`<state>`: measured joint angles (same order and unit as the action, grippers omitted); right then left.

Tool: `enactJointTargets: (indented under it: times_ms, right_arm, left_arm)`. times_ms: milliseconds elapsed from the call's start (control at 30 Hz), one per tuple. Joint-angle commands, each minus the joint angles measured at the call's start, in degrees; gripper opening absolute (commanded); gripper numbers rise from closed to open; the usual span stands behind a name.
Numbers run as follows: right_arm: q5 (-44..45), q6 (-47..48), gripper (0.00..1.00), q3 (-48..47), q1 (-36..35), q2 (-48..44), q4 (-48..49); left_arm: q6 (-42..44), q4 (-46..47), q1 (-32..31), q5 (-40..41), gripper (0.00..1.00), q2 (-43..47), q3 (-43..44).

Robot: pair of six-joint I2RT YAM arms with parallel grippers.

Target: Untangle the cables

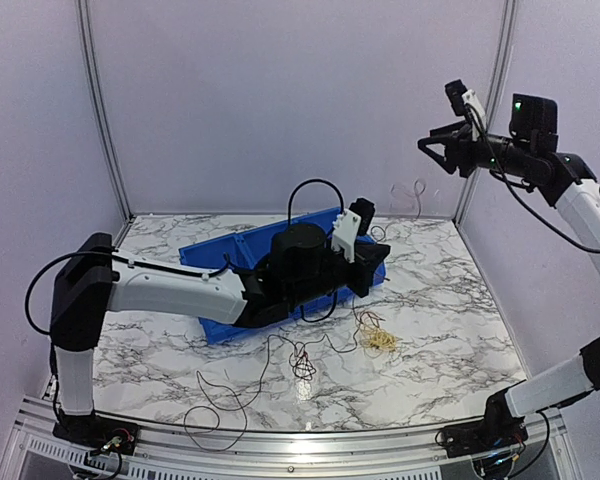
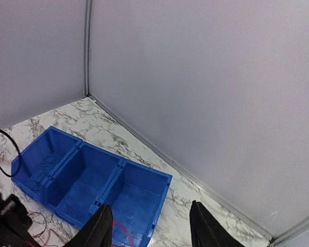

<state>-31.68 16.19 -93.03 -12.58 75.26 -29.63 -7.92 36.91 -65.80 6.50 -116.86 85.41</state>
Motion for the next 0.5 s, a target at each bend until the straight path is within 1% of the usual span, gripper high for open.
enactJointTargets:
  times_ms: [0, 133, 267, 333, 367, 400, 467]
  right_arm:
    - [13.0, 1.2, 0.55, 8.9, 0.9, -1.5, -2.0]
    - [14.1, 3.2, 0.56, 19.6, 1.4, -7.1, -0.6]
    - [6.7, 8.1, 0.53, 32.0, 0.9, -12.8, 0.3]
    - [2.8, 10.3, 0.54, 37.3, -0.2, -14.4, 0.6]
    - [1.9, 10.7, 0.57, 39.6, -1.0, -14.8, 1.0]
    - [1.3, 11.0, 0.64, 41.4, -1.9, -14.8, 1.6]
    - [1.5, 11.7, 0.71, 43.9, -4.2, -14.0, 2.9]
  left_arm:
    - [-2.1, 2.4, 0.0, 1.4, 0.0, 9.2, -1.6]
    - [-3.5, 1.8, 0.3, 4.6, 0.0, 11.9, -1.8]
    - [-4.2, 1.4, 0.5, 8.0, 0.0, 12.9, -1.7]
    - [-4.5, 1.3, 0.5, 9.2, 0.0, 13.0, -1.6]
    - [-4.7, 1.3, 0.5, 9.8, 0.0, 13.1, -1.6]
    - [-4.8, 1.3, 0.5, 10.2, 0.0, 13.1, -1.6]
    - [-5.0, 1.2, 0.5, 11.2, 0.0, 13.3, -1.5]
